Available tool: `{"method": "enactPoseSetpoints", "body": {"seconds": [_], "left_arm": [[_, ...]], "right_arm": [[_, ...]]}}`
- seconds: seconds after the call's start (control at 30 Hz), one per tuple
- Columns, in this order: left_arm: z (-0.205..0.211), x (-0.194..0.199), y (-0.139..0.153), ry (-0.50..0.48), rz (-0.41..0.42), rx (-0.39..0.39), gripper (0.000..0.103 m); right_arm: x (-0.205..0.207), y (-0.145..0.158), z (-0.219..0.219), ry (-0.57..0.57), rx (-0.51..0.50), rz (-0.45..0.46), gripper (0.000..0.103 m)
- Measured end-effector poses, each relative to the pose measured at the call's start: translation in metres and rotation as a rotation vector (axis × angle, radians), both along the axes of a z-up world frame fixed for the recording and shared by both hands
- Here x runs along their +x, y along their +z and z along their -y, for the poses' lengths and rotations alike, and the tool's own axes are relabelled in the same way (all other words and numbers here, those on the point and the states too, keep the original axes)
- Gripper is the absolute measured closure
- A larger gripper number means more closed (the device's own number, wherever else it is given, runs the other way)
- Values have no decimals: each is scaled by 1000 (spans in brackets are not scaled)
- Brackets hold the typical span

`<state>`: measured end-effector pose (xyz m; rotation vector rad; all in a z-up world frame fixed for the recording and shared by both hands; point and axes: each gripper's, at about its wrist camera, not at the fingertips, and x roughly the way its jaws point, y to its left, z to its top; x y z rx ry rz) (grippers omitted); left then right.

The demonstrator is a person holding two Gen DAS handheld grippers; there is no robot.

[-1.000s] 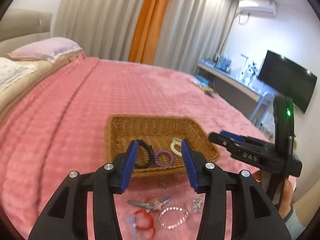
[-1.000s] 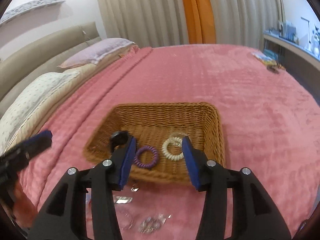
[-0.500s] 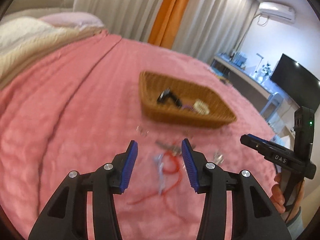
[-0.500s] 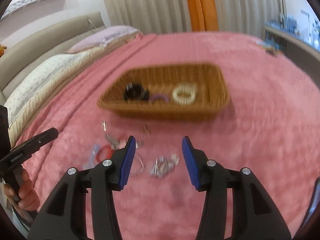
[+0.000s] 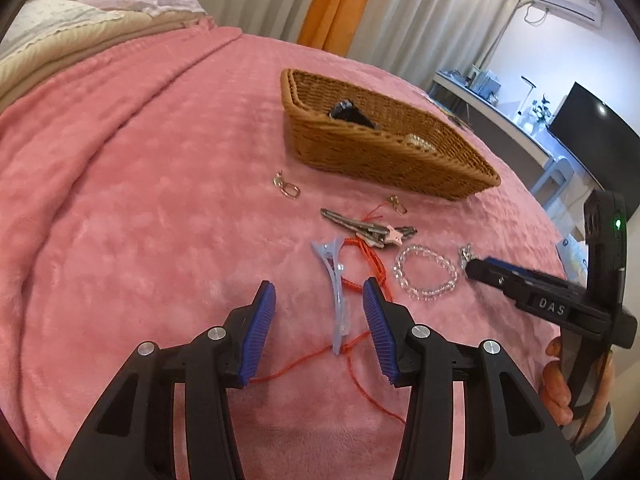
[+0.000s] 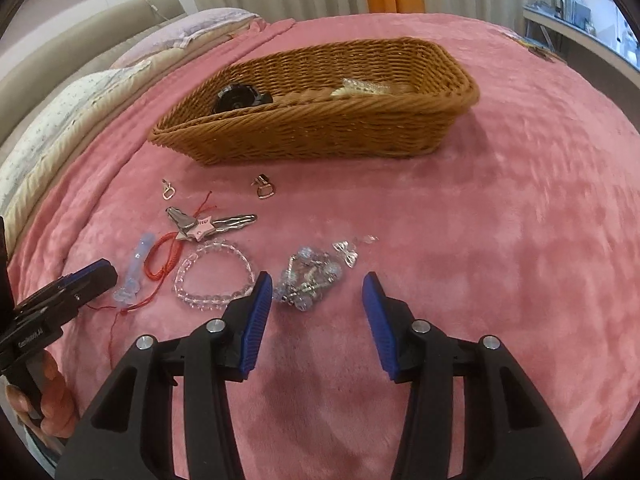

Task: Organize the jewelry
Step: 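Grasp the blue hair clip with the left tool while the right grasps silver charms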

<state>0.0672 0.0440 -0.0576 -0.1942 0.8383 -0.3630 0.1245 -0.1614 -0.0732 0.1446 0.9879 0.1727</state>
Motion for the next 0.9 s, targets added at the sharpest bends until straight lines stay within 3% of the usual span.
{"method": "enactPoseSetpoints", "body": {"seconds": [0.2, 0.47, 0.5, 0.63, 0.77, 0.8, 0.9], "left_arm": [[10, -1, -4, -18, -12, 41, 59], [19, 0, -7, -23, -29, 93, 61], [20, 0, -8, -23, -30, 101, 63], [24, 2, -8, -34, -35, 121, 67], [30, 5, -9, -45, -44, 146, 86], [31, 4, -9, -51, -40, 149, 98], [31, 4, -8, -48, -33, 147, 98]], "right_arm": [[5, -5, -6, -6, -46, -15, 84], [-6, -2, 8, -11, 6, 5, 87], [-8, 0, 10, -7, 18, 13, 95], [-11, 2, 13, -5, 33, 24, 95], [-12, 2, 17, -6, 55, 23, 95], [-12, 2, 19, -9, 59, 22, 95], [-16, 4, 23, -12, 71, 28, 95]]}}
